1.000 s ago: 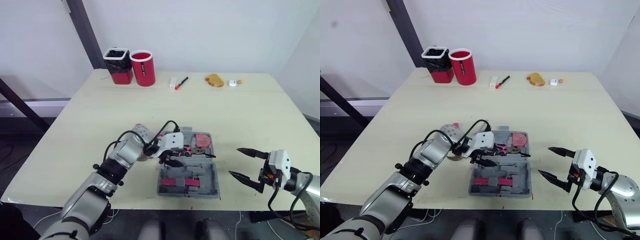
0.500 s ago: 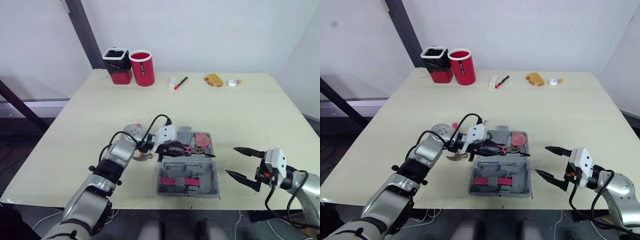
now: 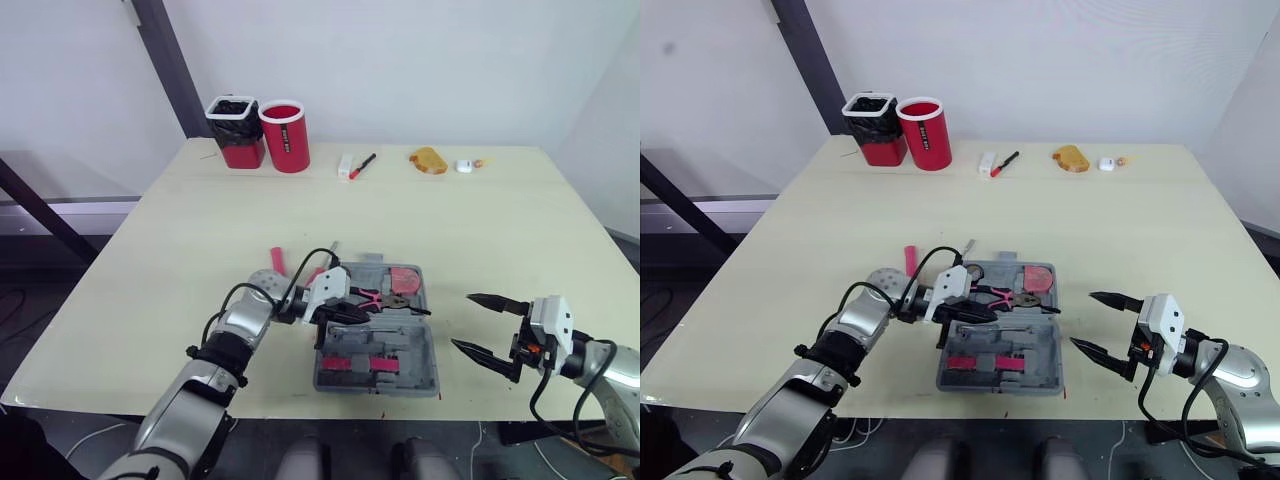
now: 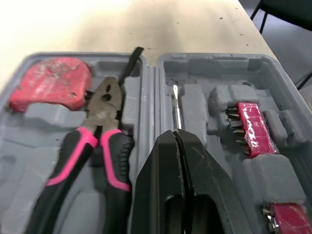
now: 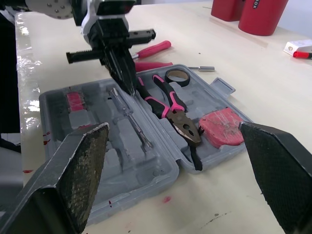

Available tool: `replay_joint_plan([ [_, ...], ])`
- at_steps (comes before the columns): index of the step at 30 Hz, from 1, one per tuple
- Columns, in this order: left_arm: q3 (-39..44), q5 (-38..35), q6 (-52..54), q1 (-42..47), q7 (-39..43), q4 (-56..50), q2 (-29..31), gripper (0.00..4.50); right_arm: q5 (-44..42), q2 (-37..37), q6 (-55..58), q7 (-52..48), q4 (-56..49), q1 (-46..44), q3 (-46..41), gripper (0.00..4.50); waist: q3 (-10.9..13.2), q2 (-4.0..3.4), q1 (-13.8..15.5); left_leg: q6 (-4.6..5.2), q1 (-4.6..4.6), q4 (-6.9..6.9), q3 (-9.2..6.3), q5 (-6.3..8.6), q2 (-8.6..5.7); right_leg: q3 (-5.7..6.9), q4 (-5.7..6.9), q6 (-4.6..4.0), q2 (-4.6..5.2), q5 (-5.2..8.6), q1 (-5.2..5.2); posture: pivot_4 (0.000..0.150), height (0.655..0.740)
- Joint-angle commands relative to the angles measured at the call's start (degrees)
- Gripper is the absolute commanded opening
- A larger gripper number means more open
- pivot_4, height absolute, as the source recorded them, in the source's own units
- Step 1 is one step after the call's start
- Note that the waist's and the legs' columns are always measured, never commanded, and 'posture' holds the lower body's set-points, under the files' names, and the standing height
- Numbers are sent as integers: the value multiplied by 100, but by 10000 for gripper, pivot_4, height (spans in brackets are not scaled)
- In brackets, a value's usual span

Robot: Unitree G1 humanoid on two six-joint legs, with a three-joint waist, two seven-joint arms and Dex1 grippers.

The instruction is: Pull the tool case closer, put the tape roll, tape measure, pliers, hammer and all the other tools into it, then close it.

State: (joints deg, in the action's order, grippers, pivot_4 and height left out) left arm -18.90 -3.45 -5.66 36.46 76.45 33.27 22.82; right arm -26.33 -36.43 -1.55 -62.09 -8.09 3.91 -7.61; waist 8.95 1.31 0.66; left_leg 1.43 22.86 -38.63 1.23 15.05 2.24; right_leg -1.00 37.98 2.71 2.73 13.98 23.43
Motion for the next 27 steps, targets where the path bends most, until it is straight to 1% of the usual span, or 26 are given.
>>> replay_joint_plan([
  [1, -89, 135, -165, -49, -40, 144, -78, 257, -88, -61, -53, -15, -160, -11, -151, 45000, 0, 0, 2, 0, 0, 0, 0, 0, 0, 0, 0, 0, 0, 0, 0, 1500, 7371],
  [5, -189, 287, -219, -66, -48, 302, -124, 257, -85, -75, -60, -25, -160, 9, -159, 45000, -1, 0, 12, 0, 0, 0, 0, 0, 0, 0, 0, 0, 0, 0, 0, 1500, 7371],
  [11, -366, 691, -217, -30, -367, 668, -222, 257, -78, -89, -48, -14, -201, 45, -146, 45000, -3, -2, 17, 0, -3, 0, 0, 0, 0, 0, 0, 0, 1, 0, -3, 1500, 7371],
  [15, -333, 695, 94, -57, -458, 690, -285, 257, -71, -86, -46, -1, -249, 117, -134, 45000, -12, -14, 16, 0, -15, -1, -3, 0, -1, -1, -1, 0, 0, 0, -17, 1500, 7371],
  [18, -322, 697, 80, -83, -450, 696, -281, 257, -65, -71, -68, -3, -243, 161, -128, 45000, -17, -20, 17, 0, -29, -3, -8, 0, -4, -2, -4, 1, -1, 0, -36, 1500, 7371],
  [21, -180, 487, 58, -146, -374, 546, -295, 257, -73, -49, -86, -4, -216, 176, -126, 45000, -19, -23, 14, 0, -33, -4, -8, 0, -4, -3, -4, 1, -1, 0, -39, 1500, 7371],
  [23, 63, 192, 39, -193, -336, 297, -290, 257, -146, 14, -55, 45, -202, 174, -159, 45000, -20, -24, 6, 0, -33, -4, -8, 0, -4, -3, -4, 1, -1, 0, -39, 1500, 7371],
  [27, 727, -574, 381, -387, -369, -420, -224, 257, -141, 147, -47, 235, -104, 128, -195, 45000, -16, -22, -12, 0, -24, -4, -13, 0, -3, -1, -3, 1, -3, 0, -32, 1500, 7371],
])
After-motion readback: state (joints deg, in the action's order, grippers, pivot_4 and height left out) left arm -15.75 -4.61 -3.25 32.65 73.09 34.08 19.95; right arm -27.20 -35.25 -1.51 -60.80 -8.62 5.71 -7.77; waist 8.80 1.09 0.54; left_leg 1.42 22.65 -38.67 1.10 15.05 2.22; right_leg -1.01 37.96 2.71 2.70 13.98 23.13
